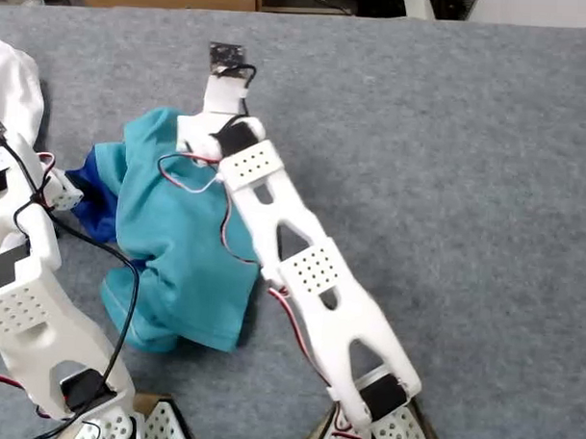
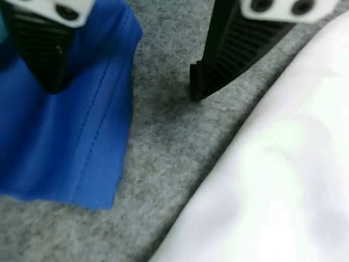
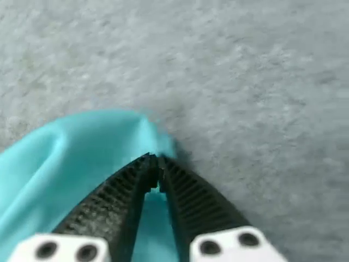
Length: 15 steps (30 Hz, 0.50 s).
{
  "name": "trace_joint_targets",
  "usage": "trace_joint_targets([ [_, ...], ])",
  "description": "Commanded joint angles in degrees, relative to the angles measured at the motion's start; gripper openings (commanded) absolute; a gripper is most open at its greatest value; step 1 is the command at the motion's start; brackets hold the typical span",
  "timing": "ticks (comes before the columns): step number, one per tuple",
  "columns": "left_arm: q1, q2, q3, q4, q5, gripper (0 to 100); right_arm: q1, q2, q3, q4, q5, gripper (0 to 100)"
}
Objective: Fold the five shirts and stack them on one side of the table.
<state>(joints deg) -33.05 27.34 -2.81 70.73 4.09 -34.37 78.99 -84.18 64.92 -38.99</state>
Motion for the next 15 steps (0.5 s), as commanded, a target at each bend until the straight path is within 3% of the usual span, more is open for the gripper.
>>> trace_joint_targets([
  [1, 1.05, -0.4, -2.73, -1.58, 0.44, 36, 2.95, -1.8, -1.1, 0.79, -0.44, 0.5],
  [9, 1.05, -0.4, -2.73, -1.76, 0.44, 36, 4.35, -6.02, -4.62, 11.6, 1.58, 0.5],
  [15, 1.05, -0.4, -2.73, -1.76, 0.44, 36, 10.51, -11.65, -9.63, 14.07, 4.13, 0.5],
])
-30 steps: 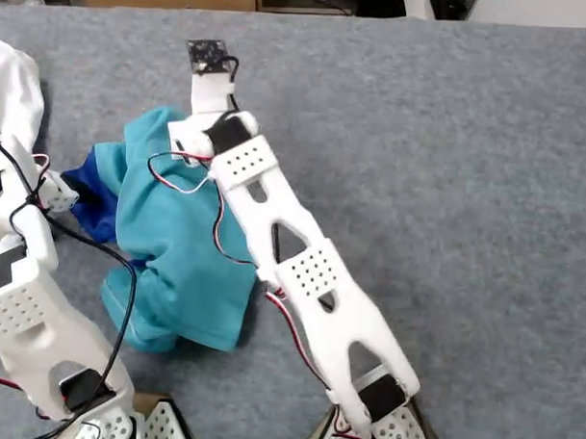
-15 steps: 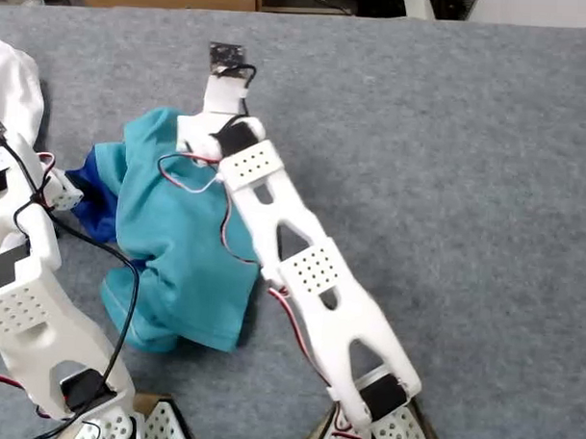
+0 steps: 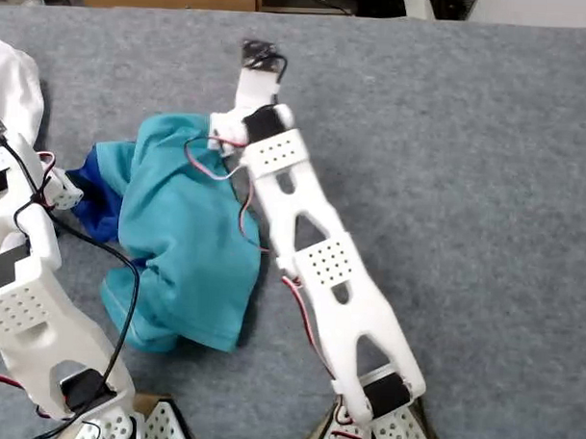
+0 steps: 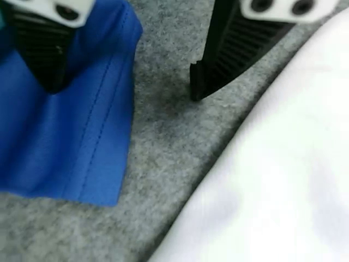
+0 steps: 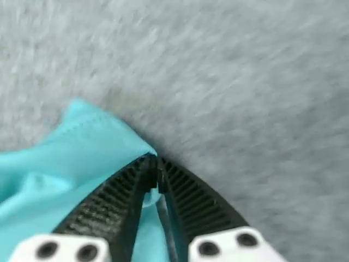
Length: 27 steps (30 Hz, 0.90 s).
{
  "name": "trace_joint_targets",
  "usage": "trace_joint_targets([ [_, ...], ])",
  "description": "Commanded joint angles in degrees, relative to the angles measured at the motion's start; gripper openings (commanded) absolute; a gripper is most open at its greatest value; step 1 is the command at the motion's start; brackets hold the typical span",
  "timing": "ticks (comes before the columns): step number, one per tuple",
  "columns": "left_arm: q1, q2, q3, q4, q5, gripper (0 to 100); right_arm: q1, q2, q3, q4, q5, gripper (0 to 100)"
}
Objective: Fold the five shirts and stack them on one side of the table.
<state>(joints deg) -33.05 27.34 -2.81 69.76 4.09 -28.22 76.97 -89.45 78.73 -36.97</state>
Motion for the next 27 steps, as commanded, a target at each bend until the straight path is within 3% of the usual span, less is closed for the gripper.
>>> trace_joint_targets([
  [1, 1.05, -0.4, -2.73, -0.79, 0.44, 36, 5.76, -10.95, -4.62, 0.09, 3.34, 0.5],
  [10, 0.97, -0.4, -2.73, -0.79, 0.44, 36, 19.47, -27.12, -5.14, 0.44, 12.4, 0.5],
  [17, 0.97, -0.31, -2.37, -0.7, 0.44, 36, 28.44, -33.36, -5.14, 6.95, 17.67, 0.5],
  [23, 0.97, -0.31, -2.55, -0.62, 0.44, 36, 19.65, -32.66, -3.65, 12.04, 18.55, 2.7],
  [27, 0.97, -0.31, -2.64, -0.62, 0.44, 36, 10.68, -29.85, 2.24, 16.97, 18.02, 18.8],
])
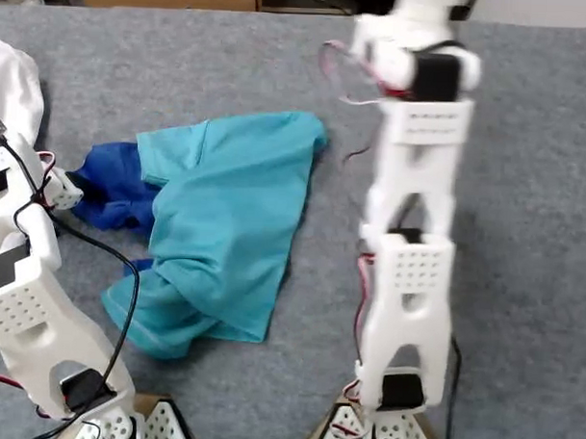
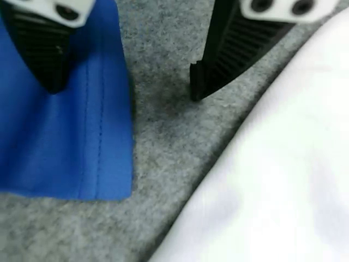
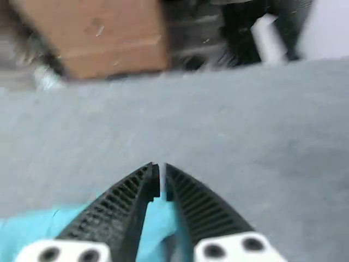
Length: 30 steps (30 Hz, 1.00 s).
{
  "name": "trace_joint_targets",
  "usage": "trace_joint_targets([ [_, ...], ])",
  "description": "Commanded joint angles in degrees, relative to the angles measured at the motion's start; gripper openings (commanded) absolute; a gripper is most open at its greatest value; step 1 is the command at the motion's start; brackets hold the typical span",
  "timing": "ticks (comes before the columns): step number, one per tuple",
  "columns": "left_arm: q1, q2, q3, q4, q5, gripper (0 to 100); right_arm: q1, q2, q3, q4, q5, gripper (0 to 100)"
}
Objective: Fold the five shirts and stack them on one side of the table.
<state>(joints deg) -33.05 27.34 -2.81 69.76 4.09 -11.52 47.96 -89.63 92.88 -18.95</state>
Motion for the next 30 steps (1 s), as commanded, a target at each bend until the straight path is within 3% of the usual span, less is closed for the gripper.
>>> trace_joint_targets([
  [1, 0.97, -0.31, -2.64, -0.62, 0.44, 36, -7.96, 0.04, 3.74, 4.13, 0.0, 23.1],
  [5, 0.97, -0.13, -2.64, -0.79, 0.44, 36, -14.73, 4.7, 6.9, 5.01, 0.0, 34.1],
  [9, 0.97, -0.13, -2.73, -0.79, 0.44, 36, -18.33, 11.3, 6.81, 1.41, -0.18, 35.7],
  [17, 1.05, -0.22, -2.73, -0.88, 0.44, 36, -17.1, 22.64, 7.16, -3.52, -11.69, 35.9],
  [24, 1.93, -0.22, -2.73, -0.88, 0.18, 36, -16.75, 27.47, 6.81, -3.16, -11.69, 35.3],
  [27, 2.11, -0.13, -2.73, -0.88, 0.09, 36, -16.75, 27.38, 6.11, -3.34, -11.6, 28.0],
  [30, 2.29, -0.13, -2.73, -0.88, 0.09, 36, -16.13, 27.65, 3.82, -2.99, -8.79, 14.0],
])
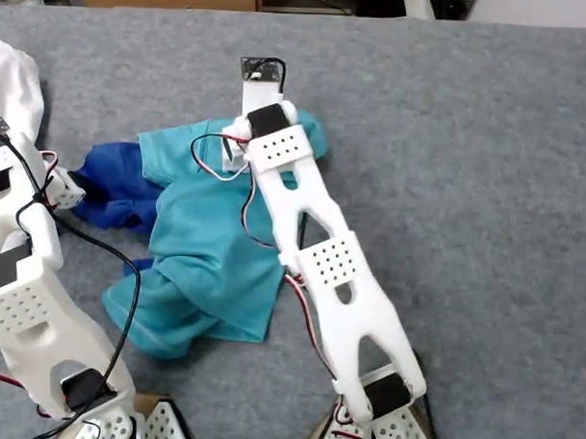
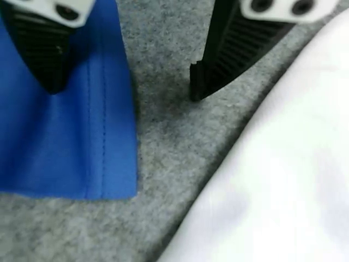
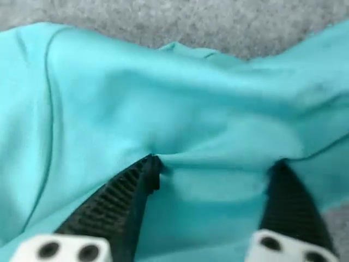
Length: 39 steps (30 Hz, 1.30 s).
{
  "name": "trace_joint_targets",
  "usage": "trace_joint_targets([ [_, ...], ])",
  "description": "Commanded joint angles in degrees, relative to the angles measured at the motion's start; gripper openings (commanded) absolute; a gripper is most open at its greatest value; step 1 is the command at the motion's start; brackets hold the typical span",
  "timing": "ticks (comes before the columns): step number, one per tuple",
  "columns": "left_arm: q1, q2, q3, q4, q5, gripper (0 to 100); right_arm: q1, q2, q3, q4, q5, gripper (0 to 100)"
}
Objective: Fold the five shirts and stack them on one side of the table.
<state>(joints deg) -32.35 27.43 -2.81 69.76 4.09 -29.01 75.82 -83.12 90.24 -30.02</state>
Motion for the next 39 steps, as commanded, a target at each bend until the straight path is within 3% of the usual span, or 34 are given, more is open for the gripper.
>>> trace_joint_targets([
  [1, 1.58, -0.22, -2.73, -0.88, 0.09, 36, 1.54, -0.22, -3.12, -0.53, 3.69, 8.8],
  [3, 1.67, -0.22, -2.73, -0.88, 0.09, 36, 2.24, -0.31, -4.09, -0.44, 6.15, 0.0],
  [10, 1.76, -0.22, -2.73, -0.88, 0.0, 36, 6.99, -1.27, -12.97, 1.14, 7.03, 0.5],
  [21, 1.85, -0.13, -2.73, -0.88, 0.0, 36, 14.99, -19.21, -12.53, 0.79, 7.47, 0.5],
  [28, 1.76, -0.13, -2.73, -0.88, 0.0, 36, 27.56, -27.65, -12.44, 1.23, 8.18, 0.5],
  [39, 1.67, -0.13, -2.73, -0.88, 0.0, 36, 47.25, -28.09, -12.44, 3.16, 12.4, 0.5],
])
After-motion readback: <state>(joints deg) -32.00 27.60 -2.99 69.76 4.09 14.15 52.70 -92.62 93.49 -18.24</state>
